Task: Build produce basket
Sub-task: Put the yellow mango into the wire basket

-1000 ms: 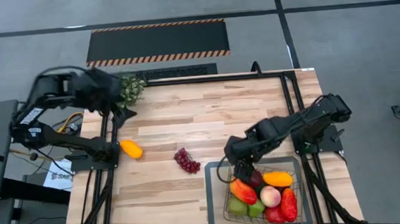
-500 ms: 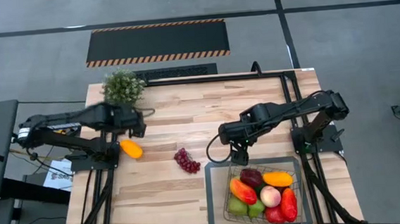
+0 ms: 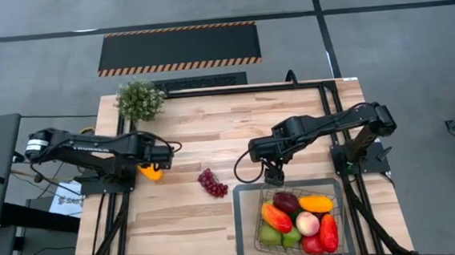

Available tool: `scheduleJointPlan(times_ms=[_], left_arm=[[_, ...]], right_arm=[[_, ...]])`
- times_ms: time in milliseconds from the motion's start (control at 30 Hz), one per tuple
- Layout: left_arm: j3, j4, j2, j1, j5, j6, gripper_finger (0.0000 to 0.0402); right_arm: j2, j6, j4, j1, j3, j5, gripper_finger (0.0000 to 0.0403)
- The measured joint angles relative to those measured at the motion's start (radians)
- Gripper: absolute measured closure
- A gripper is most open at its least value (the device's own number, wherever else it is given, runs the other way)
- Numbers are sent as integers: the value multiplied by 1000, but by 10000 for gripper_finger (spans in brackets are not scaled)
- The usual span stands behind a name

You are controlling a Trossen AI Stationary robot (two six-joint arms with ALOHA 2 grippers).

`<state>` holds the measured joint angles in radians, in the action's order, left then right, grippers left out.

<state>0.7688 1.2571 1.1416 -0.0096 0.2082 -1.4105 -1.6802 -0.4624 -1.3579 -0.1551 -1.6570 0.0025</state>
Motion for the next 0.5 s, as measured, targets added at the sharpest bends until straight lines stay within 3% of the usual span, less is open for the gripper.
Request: scheduleJointPlan(times_ms=[500], left_arm=[[0, 4, 142, -69, -13, -179, 42]], right_arm=[[0, 63, -50, 4, 1, 25, 24]])
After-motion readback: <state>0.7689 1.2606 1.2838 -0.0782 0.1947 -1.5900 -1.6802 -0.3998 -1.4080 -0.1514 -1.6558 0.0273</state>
